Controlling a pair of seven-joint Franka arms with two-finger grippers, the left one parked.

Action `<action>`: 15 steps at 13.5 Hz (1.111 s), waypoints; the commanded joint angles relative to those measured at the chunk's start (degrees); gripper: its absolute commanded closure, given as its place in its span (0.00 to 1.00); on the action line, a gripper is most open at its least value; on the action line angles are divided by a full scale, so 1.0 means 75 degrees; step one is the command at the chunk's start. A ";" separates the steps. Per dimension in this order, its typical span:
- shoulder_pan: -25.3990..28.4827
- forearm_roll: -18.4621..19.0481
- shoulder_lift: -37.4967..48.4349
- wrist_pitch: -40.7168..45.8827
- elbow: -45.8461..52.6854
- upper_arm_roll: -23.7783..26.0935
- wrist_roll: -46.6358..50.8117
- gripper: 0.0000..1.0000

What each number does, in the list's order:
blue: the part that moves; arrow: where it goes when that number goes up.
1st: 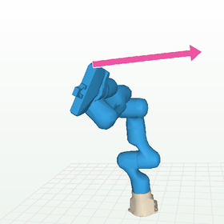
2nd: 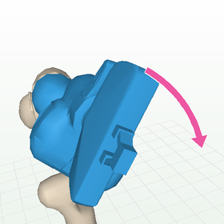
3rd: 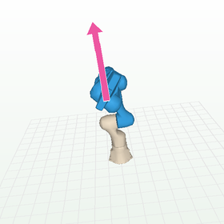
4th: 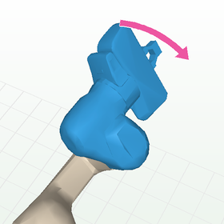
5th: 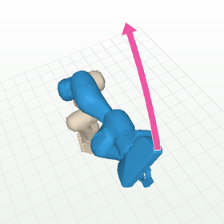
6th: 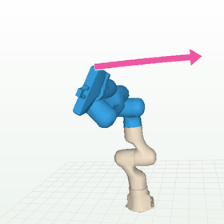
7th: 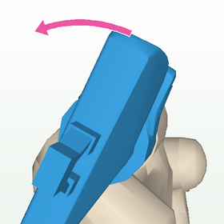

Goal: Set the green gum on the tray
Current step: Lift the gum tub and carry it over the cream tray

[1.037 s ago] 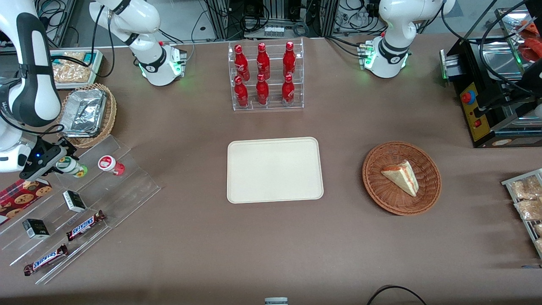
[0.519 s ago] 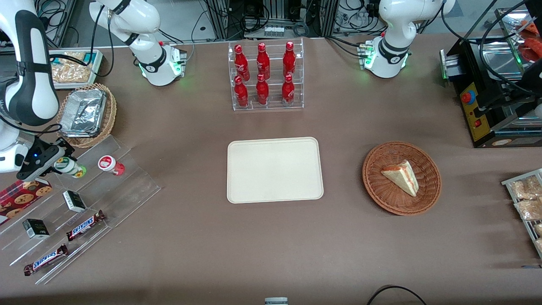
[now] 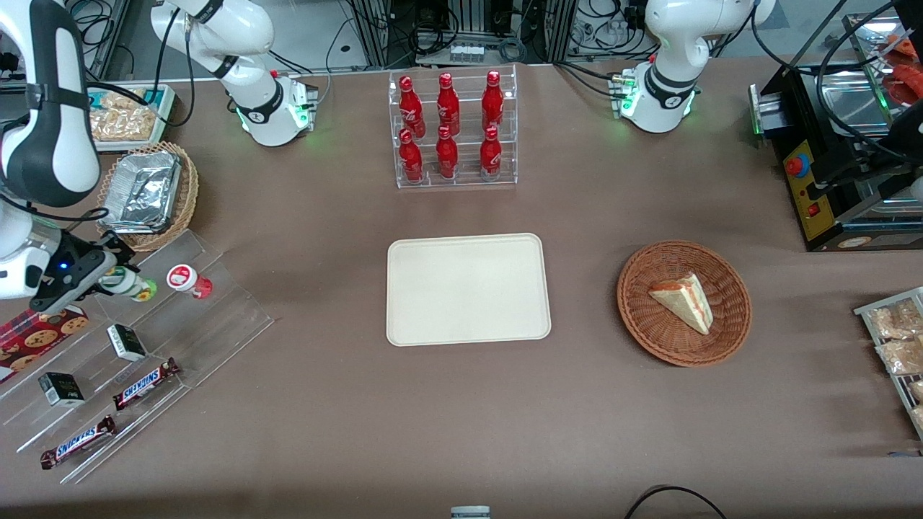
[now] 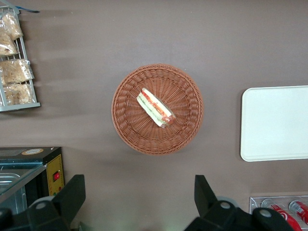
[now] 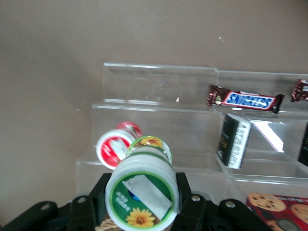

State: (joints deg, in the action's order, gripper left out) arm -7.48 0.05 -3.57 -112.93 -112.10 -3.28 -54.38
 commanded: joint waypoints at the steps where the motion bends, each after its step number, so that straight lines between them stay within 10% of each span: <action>1: 0.0502 -0.0089 0.0053 0.0548 0.0216 -0.0032 0.1059 1.00; 15: 0.4627 -0.0182 -0.0976 0.0059 0.0719 -0.0020 0.8723 1.00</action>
State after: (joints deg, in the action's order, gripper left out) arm 24.67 -0.11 -7.20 -111.27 -110.08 -2.82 5.57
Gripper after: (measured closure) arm 0.414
